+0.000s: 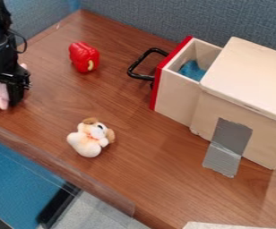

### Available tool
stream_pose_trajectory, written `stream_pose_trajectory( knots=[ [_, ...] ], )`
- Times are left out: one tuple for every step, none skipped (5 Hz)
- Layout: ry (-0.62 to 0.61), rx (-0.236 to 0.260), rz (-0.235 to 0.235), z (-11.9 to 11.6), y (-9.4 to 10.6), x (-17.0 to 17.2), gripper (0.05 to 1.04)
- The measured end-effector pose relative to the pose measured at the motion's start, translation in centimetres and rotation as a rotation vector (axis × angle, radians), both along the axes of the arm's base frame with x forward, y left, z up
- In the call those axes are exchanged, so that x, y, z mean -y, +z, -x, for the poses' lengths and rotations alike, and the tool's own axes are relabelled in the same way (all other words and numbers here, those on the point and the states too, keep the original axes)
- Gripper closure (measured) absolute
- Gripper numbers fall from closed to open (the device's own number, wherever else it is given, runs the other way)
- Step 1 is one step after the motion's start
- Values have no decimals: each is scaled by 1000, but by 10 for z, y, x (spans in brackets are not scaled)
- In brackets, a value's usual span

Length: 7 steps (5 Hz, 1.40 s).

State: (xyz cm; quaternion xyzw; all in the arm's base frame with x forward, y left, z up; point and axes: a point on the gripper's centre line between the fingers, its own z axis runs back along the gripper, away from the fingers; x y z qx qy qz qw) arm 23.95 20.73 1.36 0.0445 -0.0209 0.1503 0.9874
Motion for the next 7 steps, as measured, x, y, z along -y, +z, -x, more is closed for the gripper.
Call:
stream_pose_trajectory(
  knots=[
    [0, 103, -31, -15, 47, 13, 616],
    [-7, 148, -16, -29, 73, 30, 676],
    [-63, 205, 15, -56, 98, 65, 677],
    [-154, 246, 33, -90, 123, 114, 677],
    [-218, 246, 34, -113, 132, 167, 677],
    [-266, 232, 45, -131, 131, 207, 677],
    [-316, 232, 55, -145, 130, 243, 677]
  ],
)
